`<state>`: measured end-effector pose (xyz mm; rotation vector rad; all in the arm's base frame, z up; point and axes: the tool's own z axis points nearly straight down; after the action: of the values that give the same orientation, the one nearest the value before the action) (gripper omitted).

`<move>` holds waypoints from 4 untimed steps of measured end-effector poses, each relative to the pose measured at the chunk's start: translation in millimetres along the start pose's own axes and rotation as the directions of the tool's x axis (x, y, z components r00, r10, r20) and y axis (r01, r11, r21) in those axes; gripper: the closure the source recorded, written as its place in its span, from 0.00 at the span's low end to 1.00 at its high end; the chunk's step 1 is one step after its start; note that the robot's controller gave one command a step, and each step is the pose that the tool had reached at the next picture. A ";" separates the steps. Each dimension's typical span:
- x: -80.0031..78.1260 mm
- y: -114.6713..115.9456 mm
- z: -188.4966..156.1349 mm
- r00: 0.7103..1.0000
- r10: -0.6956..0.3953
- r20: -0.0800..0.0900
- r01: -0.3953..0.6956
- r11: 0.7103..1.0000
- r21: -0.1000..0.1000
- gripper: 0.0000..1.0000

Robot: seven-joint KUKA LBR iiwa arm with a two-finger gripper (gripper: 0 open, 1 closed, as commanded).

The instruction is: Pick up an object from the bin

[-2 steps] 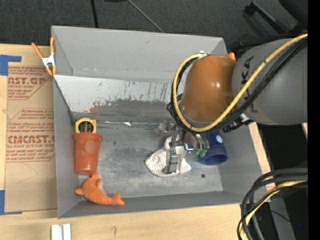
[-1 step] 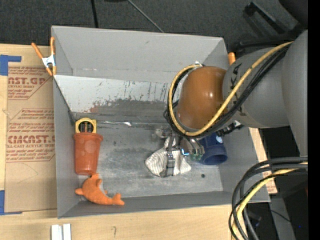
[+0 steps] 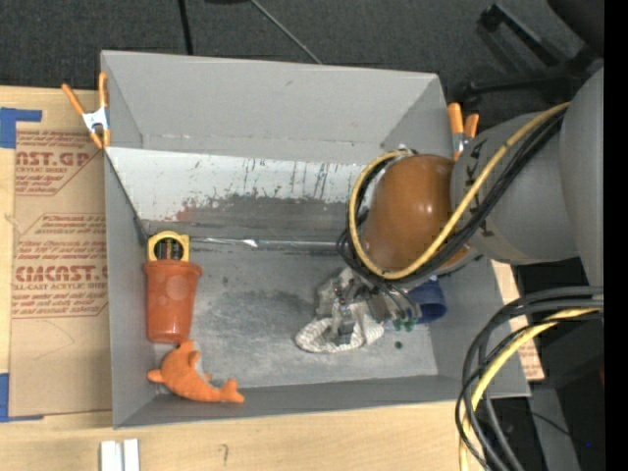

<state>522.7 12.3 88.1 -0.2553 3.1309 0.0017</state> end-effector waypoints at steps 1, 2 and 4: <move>0.0 0.2 0.0 1.000 0.000 0.000 0.000 1.000 0.000 0.00; 0.0 0.2 0.0 1.000 0.000 0.000 0.000 1.000 -0.001 0.00; 3.1 2.1 17.8 0.997 0.081 0.001 -0.081 0.997 0.000 1.00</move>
Offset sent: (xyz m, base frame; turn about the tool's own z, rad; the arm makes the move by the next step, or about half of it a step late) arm 0.0000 0.0000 0.0000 0.0000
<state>519.3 13.9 70.3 -0.1284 3.1380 0.0020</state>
